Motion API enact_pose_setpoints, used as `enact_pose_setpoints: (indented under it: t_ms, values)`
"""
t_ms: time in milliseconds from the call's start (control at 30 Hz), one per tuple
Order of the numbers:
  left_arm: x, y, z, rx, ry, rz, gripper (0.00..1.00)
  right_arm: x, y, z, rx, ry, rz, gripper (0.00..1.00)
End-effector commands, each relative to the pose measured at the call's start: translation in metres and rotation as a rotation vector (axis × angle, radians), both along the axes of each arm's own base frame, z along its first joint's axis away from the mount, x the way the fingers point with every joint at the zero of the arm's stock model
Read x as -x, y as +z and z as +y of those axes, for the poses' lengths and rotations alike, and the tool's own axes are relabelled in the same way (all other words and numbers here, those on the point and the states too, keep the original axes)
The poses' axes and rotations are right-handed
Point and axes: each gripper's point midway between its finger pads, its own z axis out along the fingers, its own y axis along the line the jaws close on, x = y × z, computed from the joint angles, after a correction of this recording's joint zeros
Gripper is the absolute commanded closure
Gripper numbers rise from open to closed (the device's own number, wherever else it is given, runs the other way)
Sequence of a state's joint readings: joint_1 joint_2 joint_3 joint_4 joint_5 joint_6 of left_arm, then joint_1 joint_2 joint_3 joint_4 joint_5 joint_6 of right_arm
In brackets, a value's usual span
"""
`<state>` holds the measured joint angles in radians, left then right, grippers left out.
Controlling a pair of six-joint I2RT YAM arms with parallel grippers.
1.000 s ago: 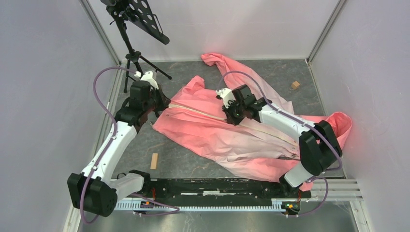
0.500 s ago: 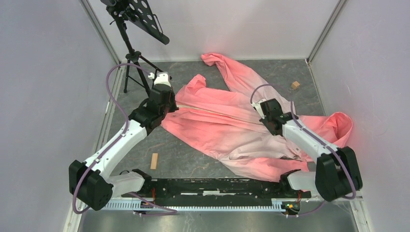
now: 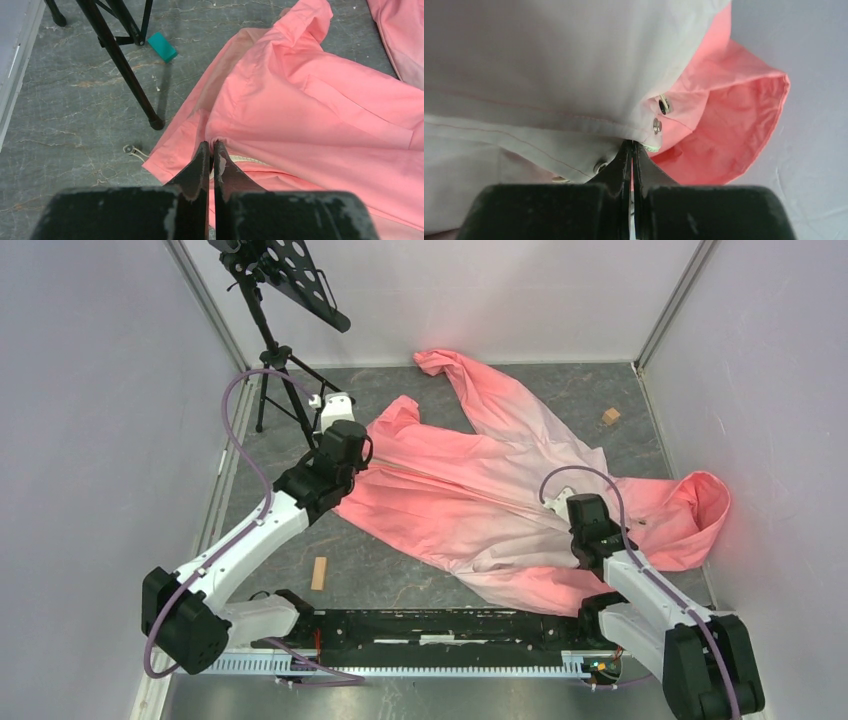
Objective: Zip up the jacket
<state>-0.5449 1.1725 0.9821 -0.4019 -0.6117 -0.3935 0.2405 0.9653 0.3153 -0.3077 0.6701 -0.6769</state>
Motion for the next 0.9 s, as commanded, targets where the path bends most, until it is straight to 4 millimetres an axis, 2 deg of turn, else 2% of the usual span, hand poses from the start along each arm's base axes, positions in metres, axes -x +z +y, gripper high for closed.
enact_pose_setpoints:
  t_ms: [0,100,167,300,400,533,667,767,800,833,867]
  values:
    - [-0.001,0.021,0.023,-0.135,0.106,-0.083,0.98,0.0,0.034,-0.038,0.132,-0.137,-0.142,1.0]
    - [-0.002,0.018,0.019,-0.129,0.097,-0.078,0.98,0.004,0.033,-0.049,0.091,-0.204,-0.235,1.0]
    - [-0.003,0.017,0.019,-0.134,0.099,-0.076,0.98,0.007,0.039,-0.056,0.133,-0.237,-0.256,1.0]
    - [-0.003,0.01,0.024,-0.16,0.12,-0.065,0.98,0.008,0.046,-0.075,0.123,-0.307,-0.337,1.0]
    - [-0.002,0.012,0.03,-0.184,0.148,-0.069,0.98,0.007,0.046,-0.082,0.115,-0.317,-0.383,1.0]
    - [-0.003,0.014,0.038,-0.205,0.174,-0.075,0.98,-0.01,0.028,-0.064,0.038,-0.14,-0.351,1.0]
    - [-0.002,0.021,0.045,-0.228,0.197,-0.086,0.98,-0.008,0.019,-0.062,0.018,-0.142,-0.328,1.0]
    - [-0.005,0.016,0.033,-0.195,0.137,-0.078,0.98,-0.012,0.02,-0.057,-0.053,-0.182,-0.333,1.0]
    - [-0.005,0.014,0.027,-0.174,0.119,-0.073,0.98,-0.014,0.025,-0.055,-0.063,-0.194,-0.348,0.98]
    - [-0.005,0.011,0.022,-0.155,0.1,-0.069,0.98,-0.016,0.031,-0.052,-0.066,-0.198,-0.378,0.9]
    - [-0.006,0.008,0.017,-0.15,0.078,-0.065,0.98,-0.018,0.036,-0.047,-0.07,-0.184,-0.402,0.76]
